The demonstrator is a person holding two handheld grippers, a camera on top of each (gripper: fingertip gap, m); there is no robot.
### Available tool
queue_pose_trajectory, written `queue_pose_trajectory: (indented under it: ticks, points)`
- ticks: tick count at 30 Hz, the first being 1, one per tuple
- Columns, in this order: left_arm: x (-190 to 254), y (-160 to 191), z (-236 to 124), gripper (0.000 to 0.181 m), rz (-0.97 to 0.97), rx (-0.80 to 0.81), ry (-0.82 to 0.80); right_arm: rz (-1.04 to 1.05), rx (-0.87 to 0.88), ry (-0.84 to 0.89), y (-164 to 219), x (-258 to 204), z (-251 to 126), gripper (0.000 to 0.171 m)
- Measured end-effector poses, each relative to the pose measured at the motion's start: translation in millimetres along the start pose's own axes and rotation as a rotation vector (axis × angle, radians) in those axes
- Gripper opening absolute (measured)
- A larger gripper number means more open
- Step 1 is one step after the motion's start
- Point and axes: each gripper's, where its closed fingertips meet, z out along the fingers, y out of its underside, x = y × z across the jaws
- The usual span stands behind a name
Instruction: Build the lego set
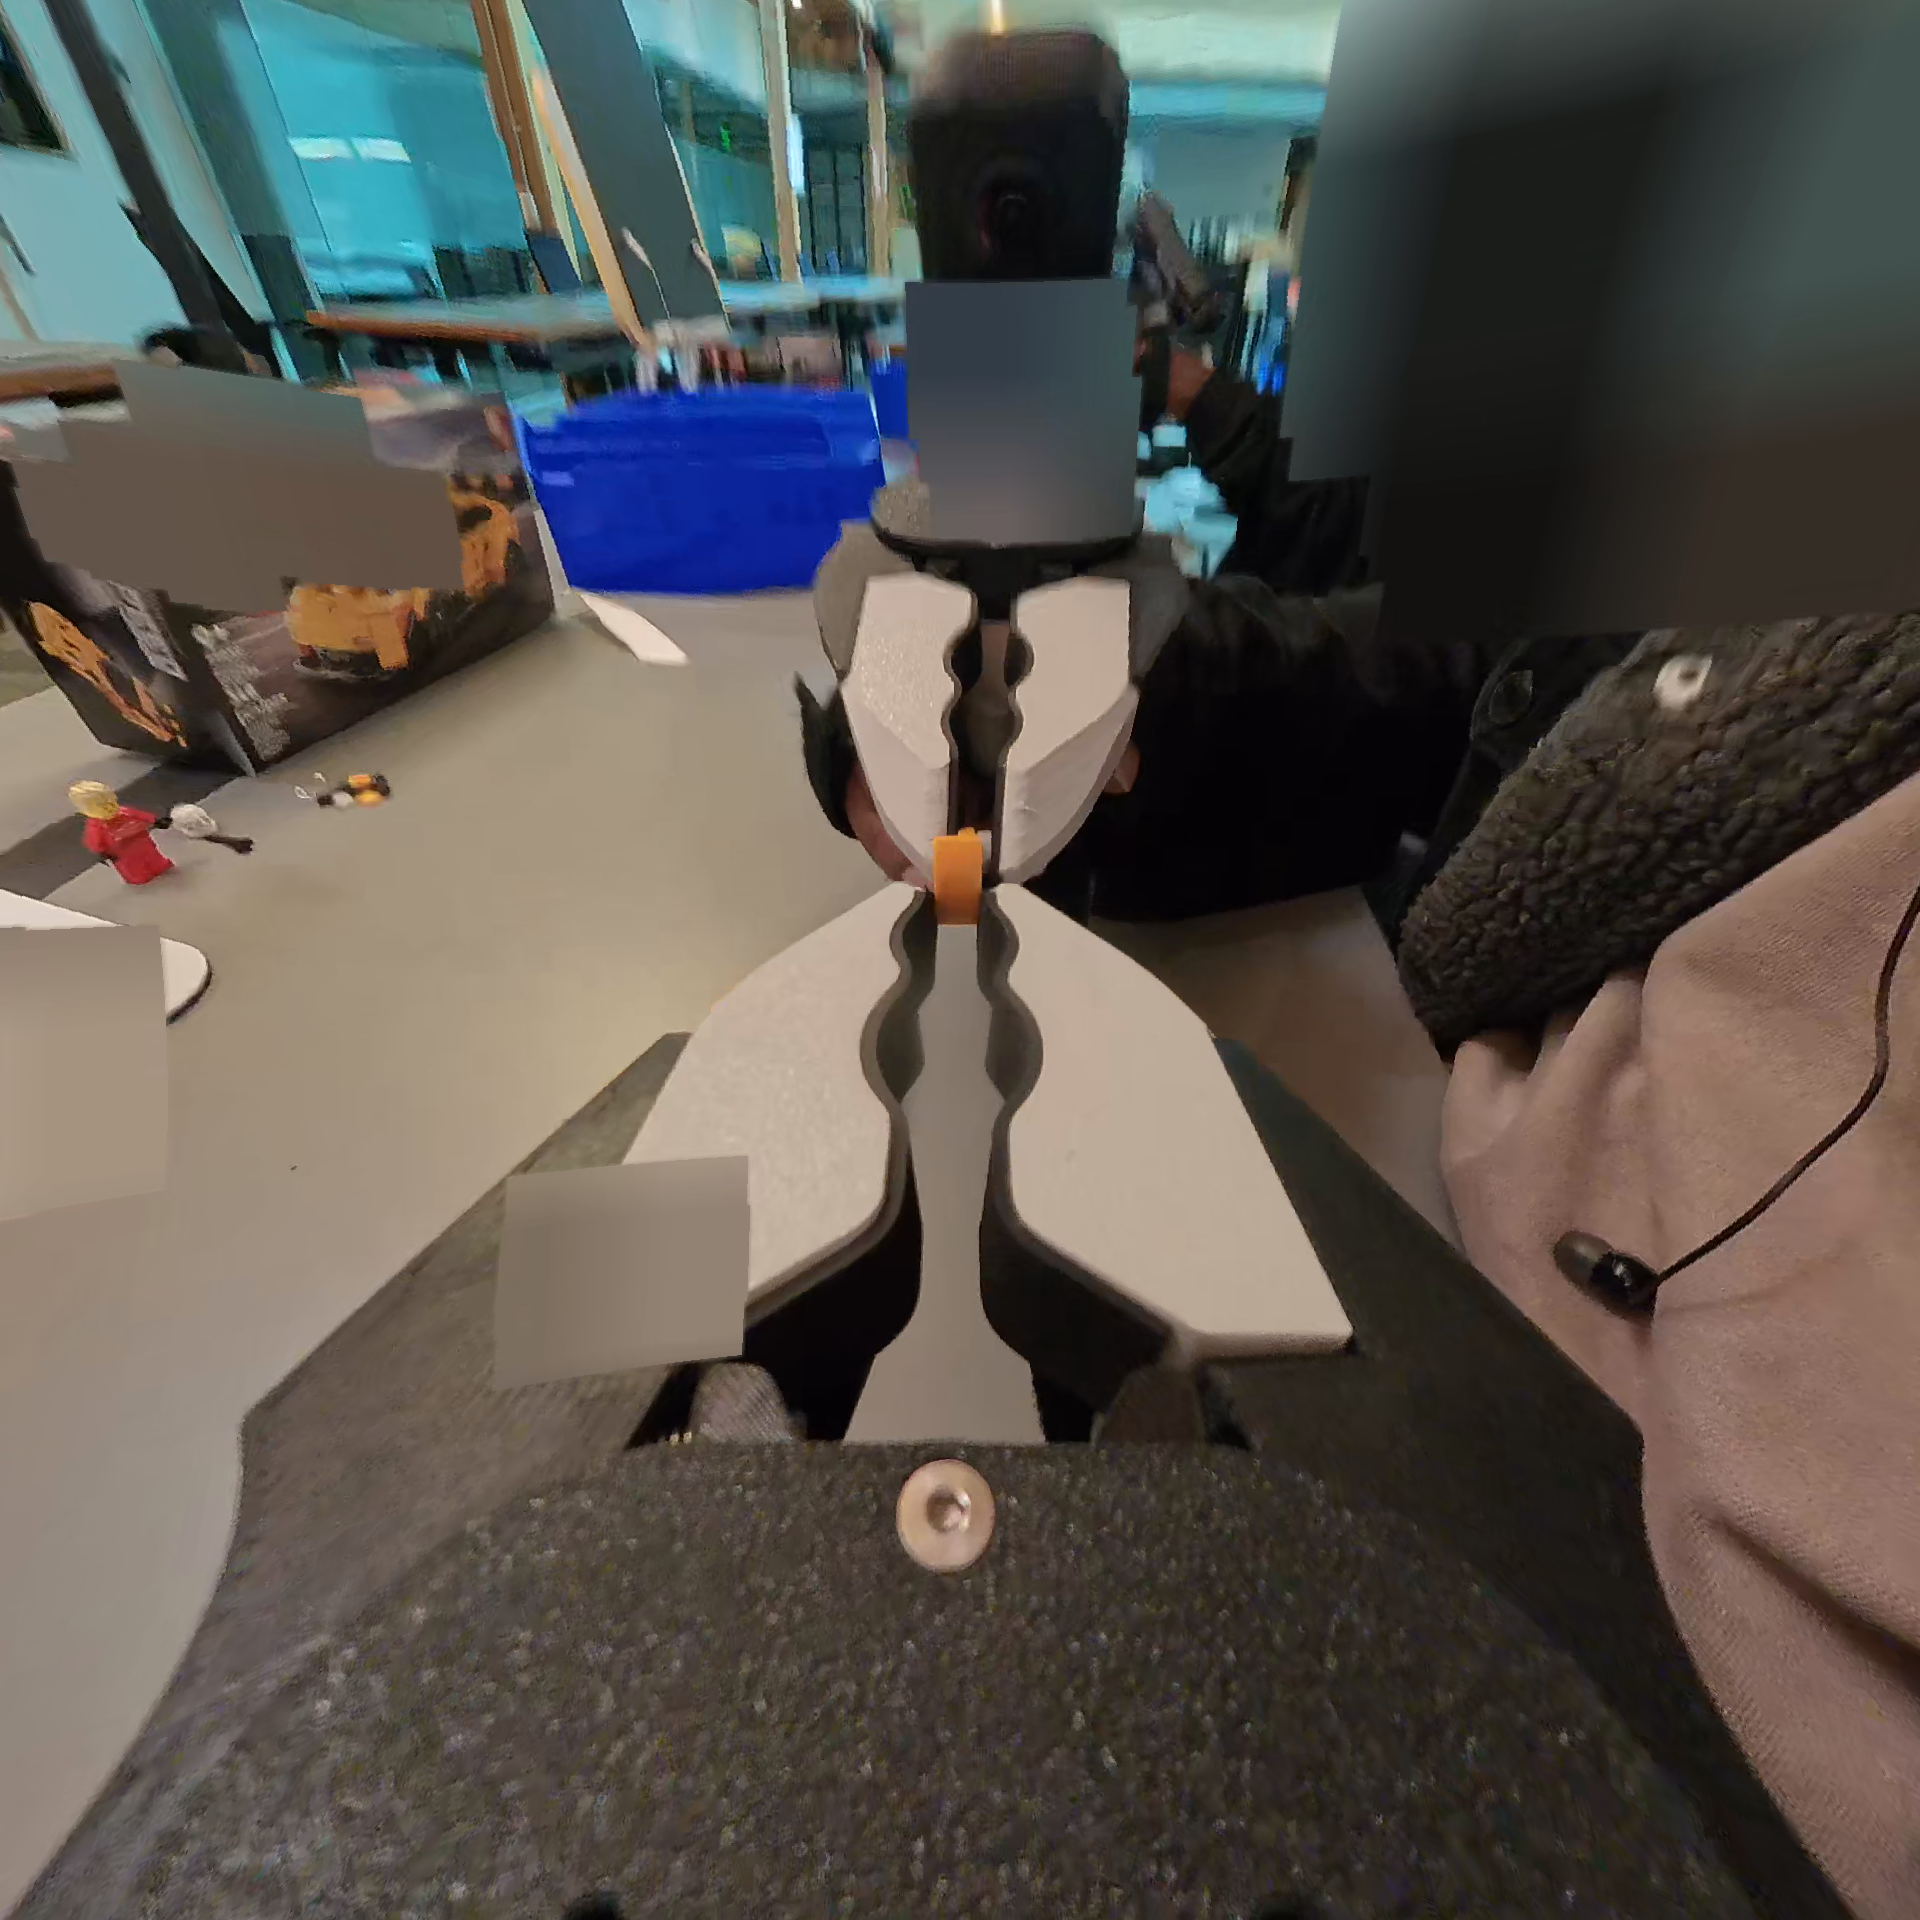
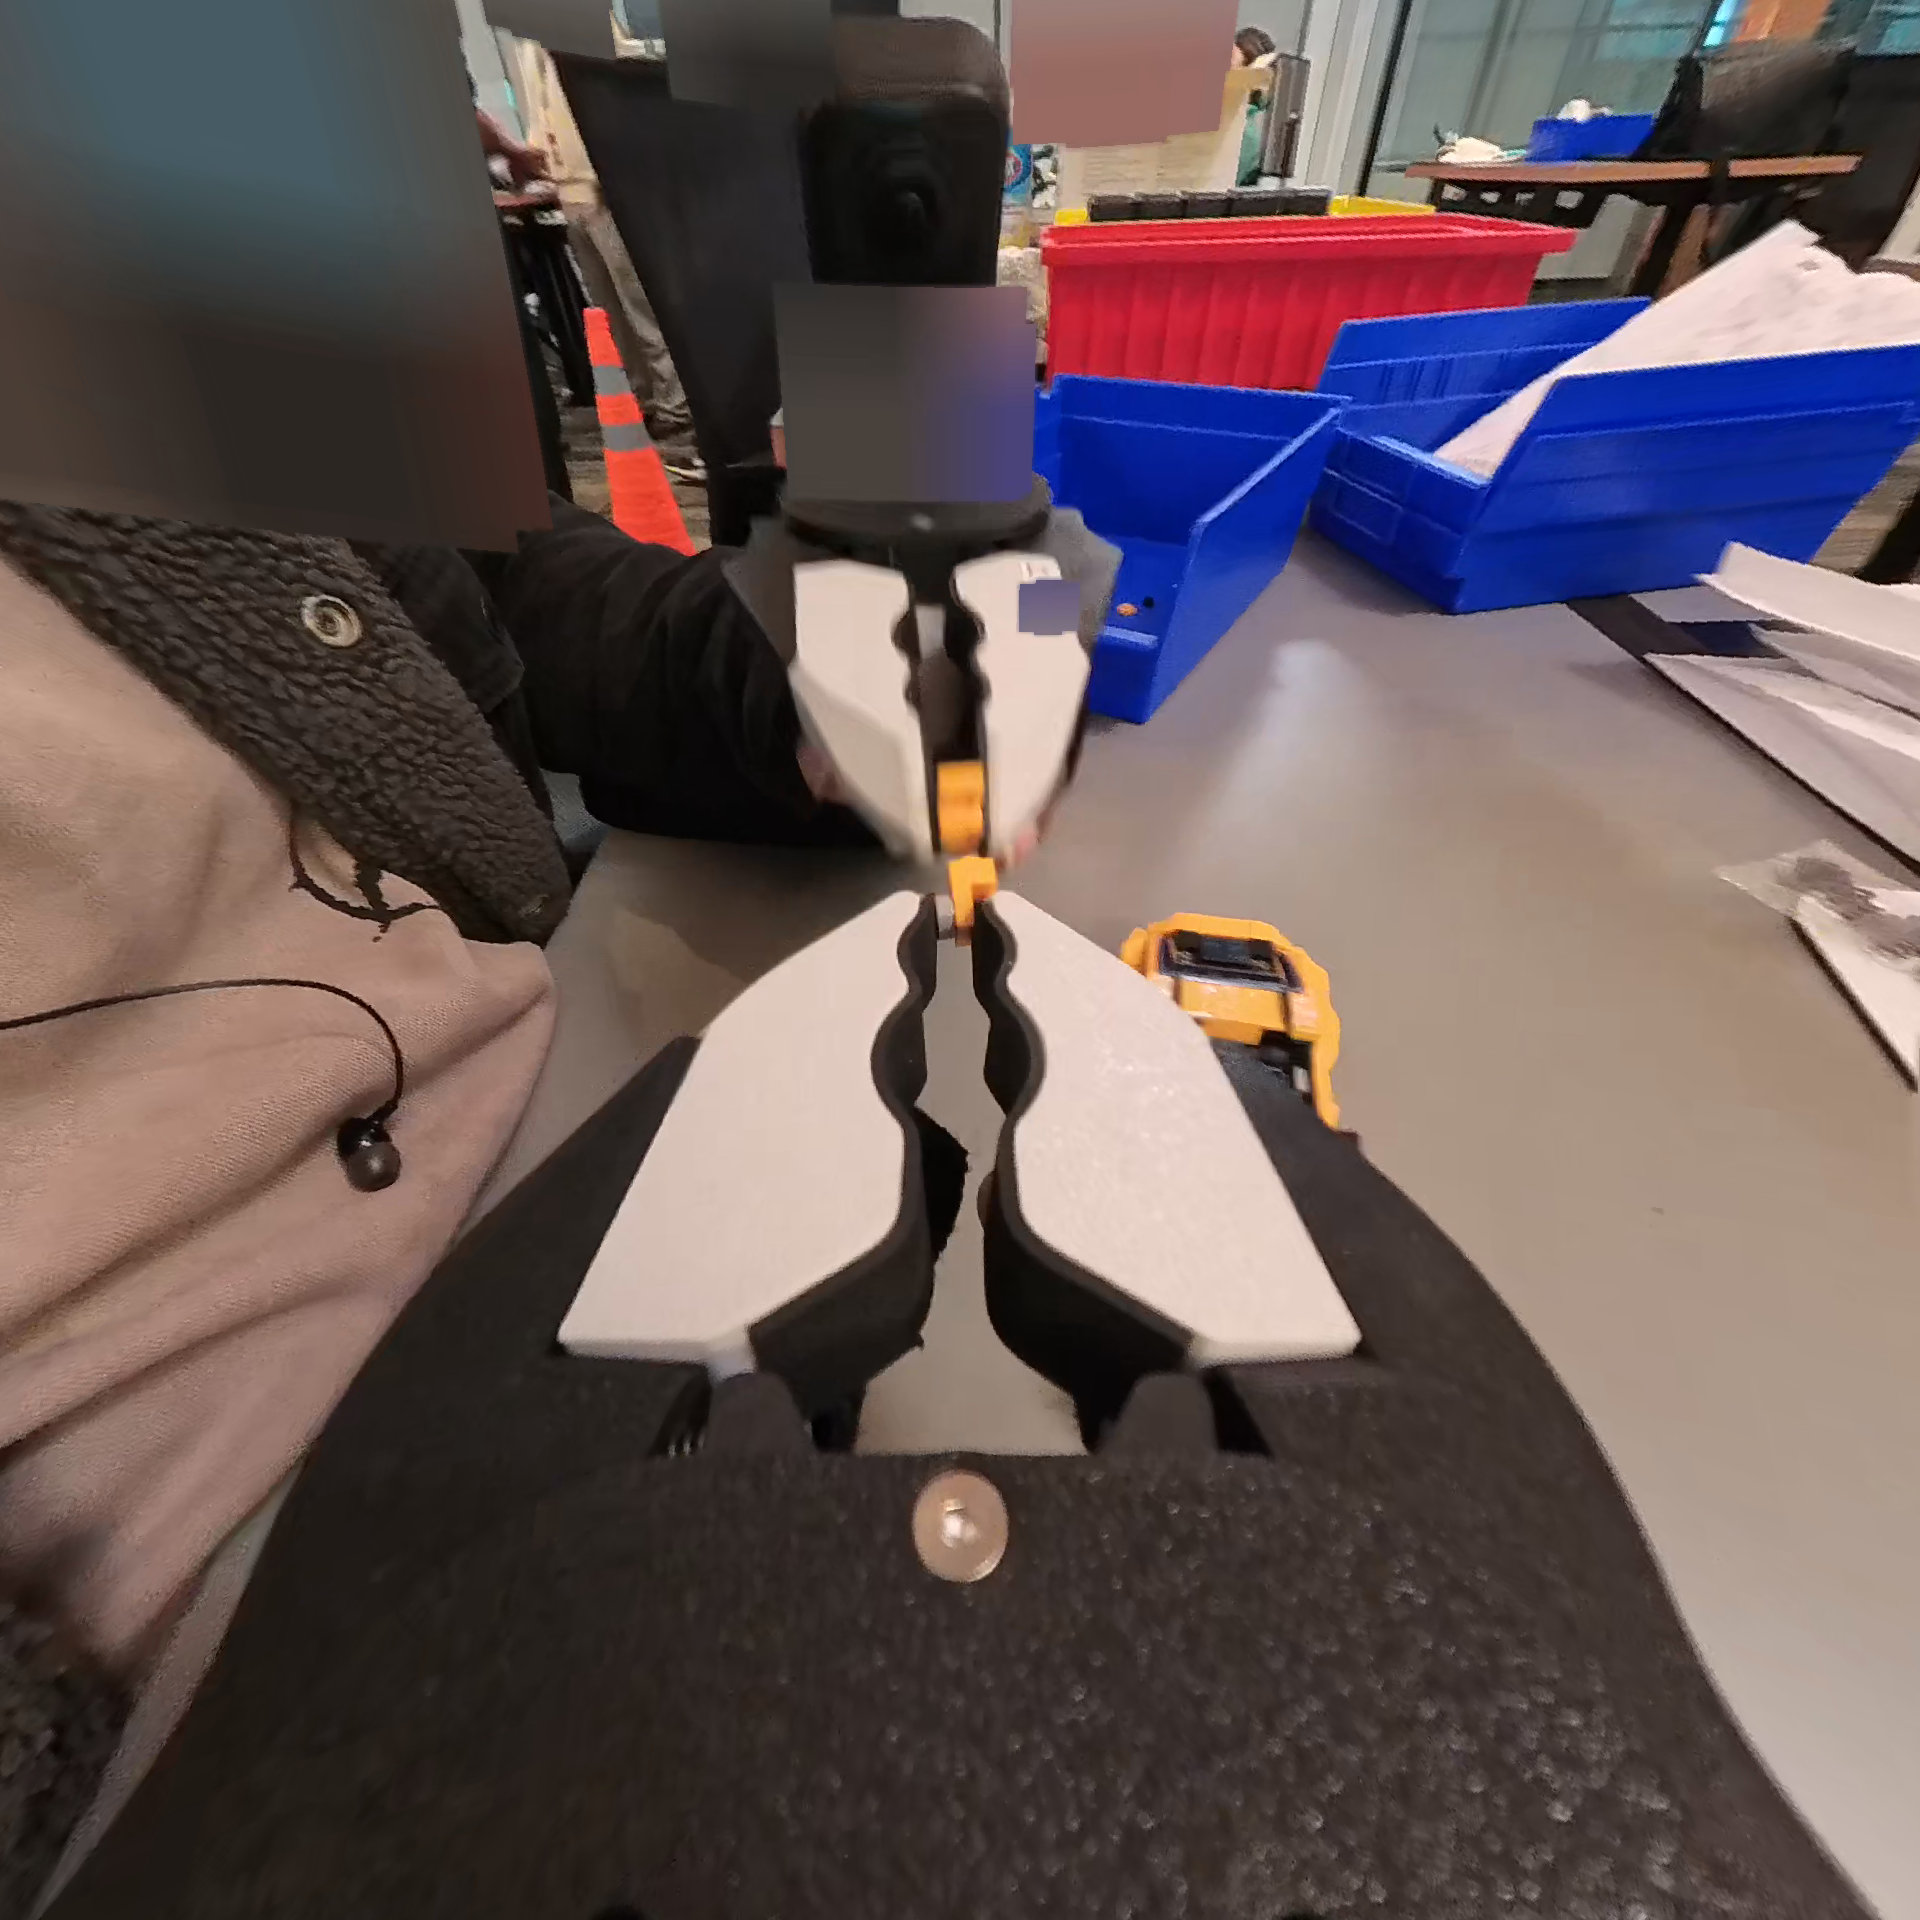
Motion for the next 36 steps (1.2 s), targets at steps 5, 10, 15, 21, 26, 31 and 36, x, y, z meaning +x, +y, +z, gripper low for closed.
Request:
queue_pose_trajectory:
  ticks: [5,10,15,21,26,31,36]
  points:
    - [-4,-13,-9,0.008,0.005,0.051,-0.02,0.015,0.069,-0.01,-13,0,-10,0.007]
    - [-3,-4,-5,0.008,0.175,-0.01,-0.07,0.039,0.048,-0.041,-7,-3,-6,0.007]
    - [2,9,3,0.007,0.443,-0.11,-0.14,0.105,0.001,-0.067,4,-3,-2,0.007]
    - [-4,23,7,0.008,0.786,-0.24,-0.26,0.21,-0.066,-0.113,15,-5,1,0.007]
    - [-8,31,8,0.008,1.051,-0.335,-0.332,0.263,-0.132,-0.144,26,-7,3,0.007]
    - [-5,39,11,0.008,1.205,-0.395,-0.327,0.277,-0.174,-0.183,34,-13,3,0.007]
    - [-1,46,14,0.008,1.288,-0.424,-0.315,0.307,-0.23,-0.205,44,-17,5,0.007]
